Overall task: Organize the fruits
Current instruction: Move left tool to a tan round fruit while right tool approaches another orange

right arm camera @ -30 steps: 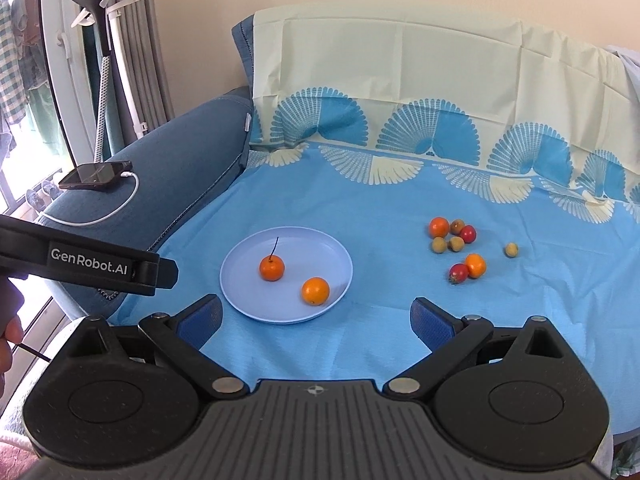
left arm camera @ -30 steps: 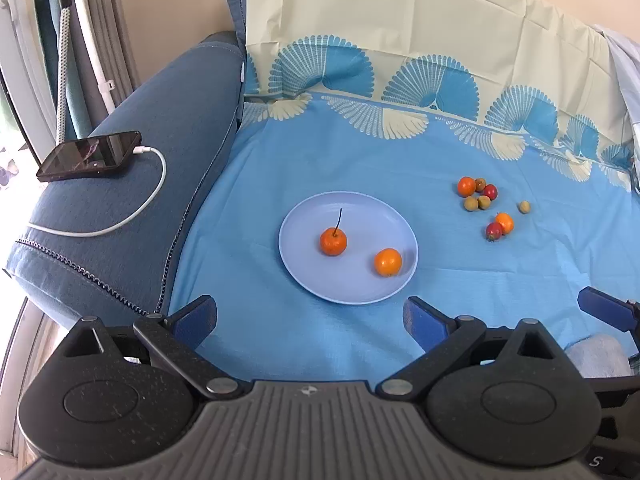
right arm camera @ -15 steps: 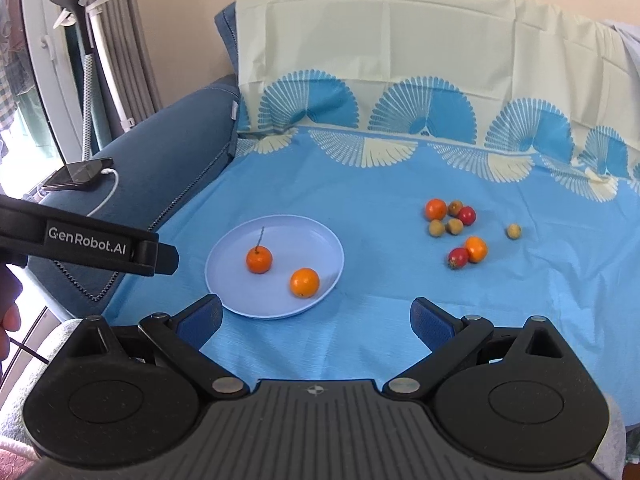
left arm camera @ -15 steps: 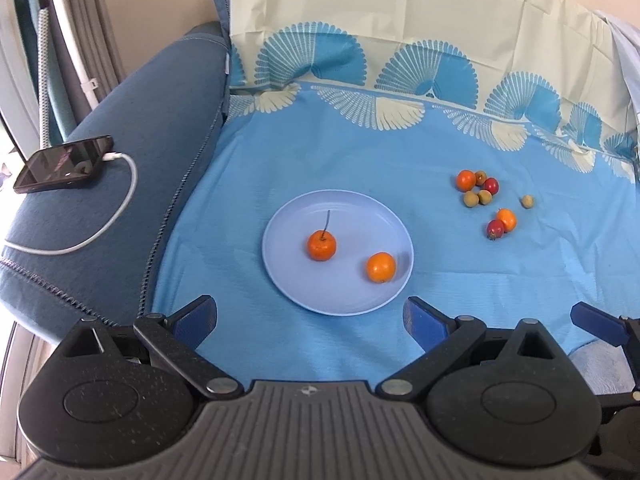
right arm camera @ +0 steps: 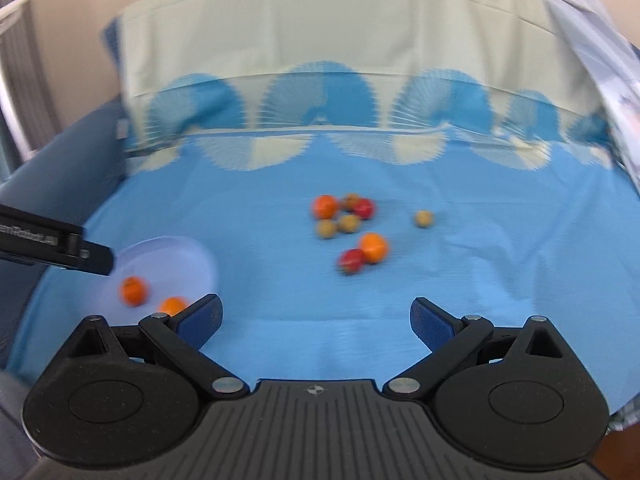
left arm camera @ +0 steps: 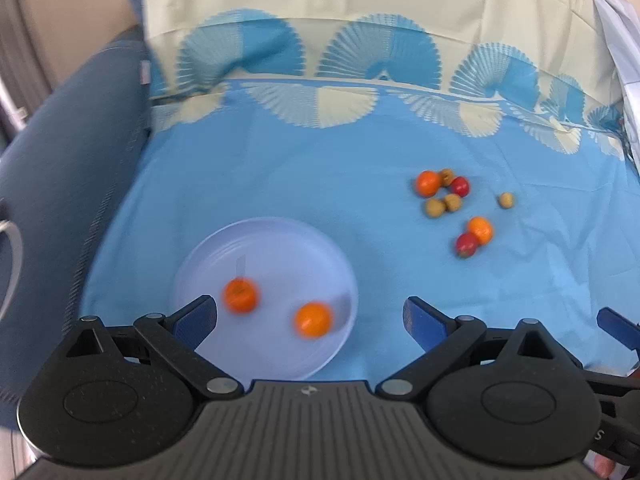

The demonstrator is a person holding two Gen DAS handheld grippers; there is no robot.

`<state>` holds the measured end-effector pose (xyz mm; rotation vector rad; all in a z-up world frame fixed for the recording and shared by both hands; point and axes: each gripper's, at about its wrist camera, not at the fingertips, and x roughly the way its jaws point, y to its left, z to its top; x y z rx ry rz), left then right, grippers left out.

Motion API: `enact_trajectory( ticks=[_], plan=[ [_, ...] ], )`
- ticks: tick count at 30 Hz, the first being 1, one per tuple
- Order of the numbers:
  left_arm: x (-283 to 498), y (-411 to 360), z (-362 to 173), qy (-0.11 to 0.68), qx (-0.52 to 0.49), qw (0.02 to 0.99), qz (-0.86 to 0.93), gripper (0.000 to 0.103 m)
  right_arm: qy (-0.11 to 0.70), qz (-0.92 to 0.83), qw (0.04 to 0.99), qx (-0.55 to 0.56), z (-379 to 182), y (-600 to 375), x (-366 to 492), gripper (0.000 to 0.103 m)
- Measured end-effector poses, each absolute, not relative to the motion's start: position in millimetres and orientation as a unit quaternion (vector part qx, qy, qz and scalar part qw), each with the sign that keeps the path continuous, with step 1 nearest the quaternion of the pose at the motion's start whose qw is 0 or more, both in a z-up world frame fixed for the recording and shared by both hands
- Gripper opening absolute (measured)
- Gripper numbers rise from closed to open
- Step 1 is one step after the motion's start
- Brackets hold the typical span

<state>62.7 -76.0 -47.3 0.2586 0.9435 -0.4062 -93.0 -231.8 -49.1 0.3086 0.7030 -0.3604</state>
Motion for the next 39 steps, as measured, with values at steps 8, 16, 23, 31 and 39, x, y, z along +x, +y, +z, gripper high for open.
enact_trajectory(
  ticks=[8, 16, 23, 31, 39],
  plan=[
    [121.6, -177.3, -90.0, 0.468, 0.138, 0.844, -0.224, 0.103, 0.341, -0.249, 0.890, 0.174, -101.6, -312.6, -57.7, 0.100],
    [178.0, -257.4, -153.0, 0.493, 0.169, 0.821, -0.235, 0.103, 0.368, -0.245, 0.874, 0.203, -168.8, -373.5, 4.5, 0.100],
    [200.6, -285.4, -194.7, 0.511, 0.192, 0.803, -0.241, 0.103, 0.379, -0.181, 0.890, 0.176, -195.0, -377.2, 33.4, 0.102],
    [213.3, -291.1, -217.8, 0.529, 0.191, 0.790, -0.244, 0.103, 0.349, -0.145, 0.913, 0.155, -202.1, -372.9, 44.5, 0.102],
    [215.1, -296.4, -215.6, 0.529, 0.205, 0.786, -0.246, 0.103, 0.358, -0.149, 0.916, 0.103, -212.8, -367.8, 57.2, 0.100]
  ],
)
